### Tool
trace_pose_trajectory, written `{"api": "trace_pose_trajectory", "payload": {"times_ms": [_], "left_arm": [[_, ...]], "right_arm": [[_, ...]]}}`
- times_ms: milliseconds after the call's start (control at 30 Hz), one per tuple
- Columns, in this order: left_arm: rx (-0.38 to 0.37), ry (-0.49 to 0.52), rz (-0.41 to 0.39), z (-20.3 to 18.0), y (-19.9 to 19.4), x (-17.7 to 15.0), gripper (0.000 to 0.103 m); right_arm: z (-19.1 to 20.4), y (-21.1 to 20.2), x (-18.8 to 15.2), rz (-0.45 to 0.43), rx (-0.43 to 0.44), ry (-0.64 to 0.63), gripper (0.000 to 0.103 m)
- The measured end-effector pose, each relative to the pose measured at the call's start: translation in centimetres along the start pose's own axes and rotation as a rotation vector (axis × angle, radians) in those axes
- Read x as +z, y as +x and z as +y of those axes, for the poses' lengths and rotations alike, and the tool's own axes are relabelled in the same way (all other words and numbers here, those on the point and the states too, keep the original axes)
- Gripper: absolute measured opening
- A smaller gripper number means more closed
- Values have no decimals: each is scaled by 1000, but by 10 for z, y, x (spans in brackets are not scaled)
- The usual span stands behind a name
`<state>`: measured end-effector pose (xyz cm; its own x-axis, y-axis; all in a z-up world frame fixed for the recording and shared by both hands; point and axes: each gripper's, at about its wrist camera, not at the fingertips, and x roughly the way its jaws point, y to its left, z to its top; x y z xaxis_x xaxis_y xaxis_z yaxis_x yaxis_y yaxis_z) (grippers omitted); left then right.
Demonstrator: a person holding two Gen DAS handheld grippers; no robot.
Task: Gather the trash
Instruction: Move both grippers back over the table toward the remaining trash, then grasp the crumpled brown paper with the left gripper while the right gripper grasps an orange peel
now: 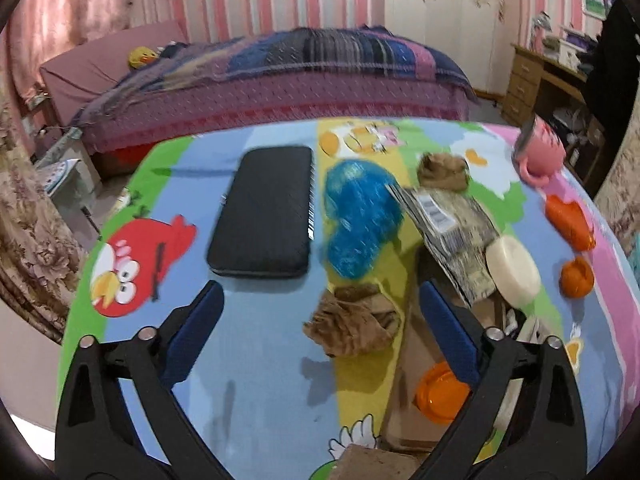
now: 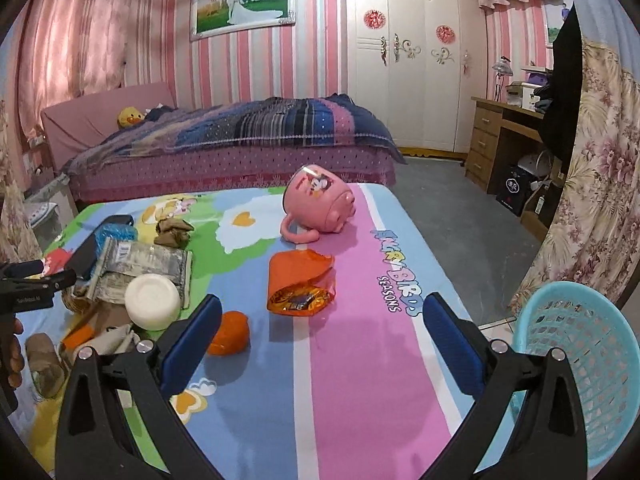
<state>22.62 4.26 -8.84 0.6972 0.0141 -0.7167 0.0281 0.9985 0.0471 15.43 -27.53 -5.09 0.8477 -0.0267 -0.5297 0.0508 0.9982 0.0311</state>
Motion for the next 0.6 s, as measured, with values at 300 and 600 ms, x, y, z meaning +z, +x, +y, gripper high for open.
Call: {"api": "trace_pose_trajectory", "payload": {"times_ms": [300,600], "left_arm": [[-54,-62,95,9,21,-8,81],[-162,-89,135,6,25,-10,49]], "right_arm": [[4,2,-2,3,0,-12,98],[15,8,-8,25,1,-45,98]]}}
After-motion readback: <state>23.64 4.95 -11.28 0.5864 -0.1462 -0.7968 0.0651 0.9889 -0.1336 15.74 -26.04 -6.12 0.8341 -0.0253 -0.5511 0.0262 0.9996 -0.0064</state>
